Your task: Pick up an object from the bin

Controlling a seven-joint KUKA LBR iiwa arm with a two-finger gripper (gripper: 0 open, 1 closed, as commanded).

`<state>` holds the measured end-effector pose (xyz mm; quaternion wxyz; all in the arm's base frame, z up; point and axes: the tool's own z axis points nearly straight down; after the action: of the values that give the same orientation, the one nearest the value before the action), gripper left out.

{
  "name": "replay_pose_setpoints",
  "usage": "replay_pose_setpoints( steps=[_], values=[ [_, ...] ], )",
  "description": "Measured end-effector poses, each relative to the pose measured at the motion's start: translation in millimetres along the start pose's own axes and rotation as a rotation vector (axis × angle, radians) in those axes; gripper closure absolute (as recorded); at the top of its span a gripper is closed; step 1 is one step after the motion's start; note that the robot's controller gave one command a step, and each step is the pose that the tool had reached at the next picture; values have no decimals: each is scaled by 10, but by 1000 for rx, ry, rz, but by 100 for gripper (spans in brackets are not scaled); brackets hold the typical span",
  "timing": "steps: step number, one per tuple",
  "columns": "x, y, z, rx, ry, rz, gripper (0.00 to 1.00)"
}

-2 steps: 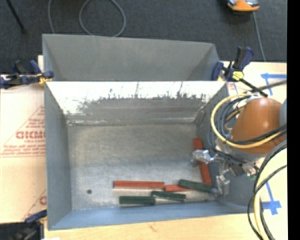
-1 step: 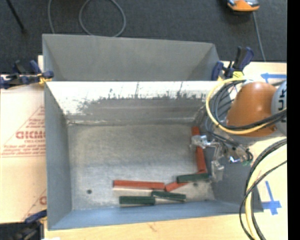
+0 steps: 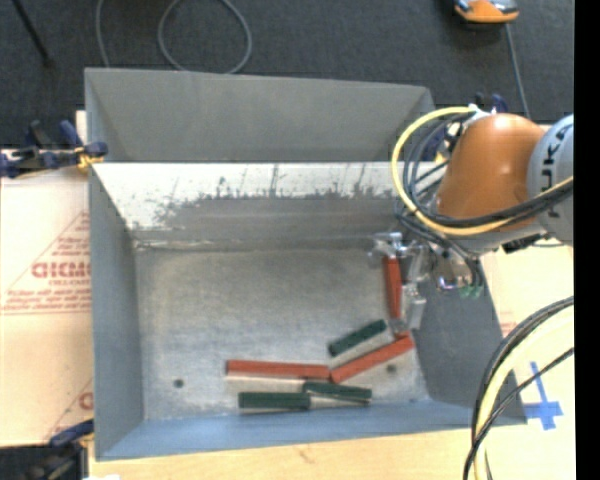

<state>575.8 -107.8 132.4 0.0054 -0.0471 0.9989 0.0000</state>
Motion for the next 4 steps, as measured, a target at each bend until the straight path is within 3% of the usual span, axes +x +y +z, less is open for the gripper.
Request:
replay_pose_setpoints(
  steps=[1,2,3,4],
  values=[
    [555,-402,612,0,8,-302,0],
    [277,-429,595,1,2,-171,0],
    [616,310,612,-4,9,-207,0],
    [597,265,602,0,4,-204,100]
  ],
)
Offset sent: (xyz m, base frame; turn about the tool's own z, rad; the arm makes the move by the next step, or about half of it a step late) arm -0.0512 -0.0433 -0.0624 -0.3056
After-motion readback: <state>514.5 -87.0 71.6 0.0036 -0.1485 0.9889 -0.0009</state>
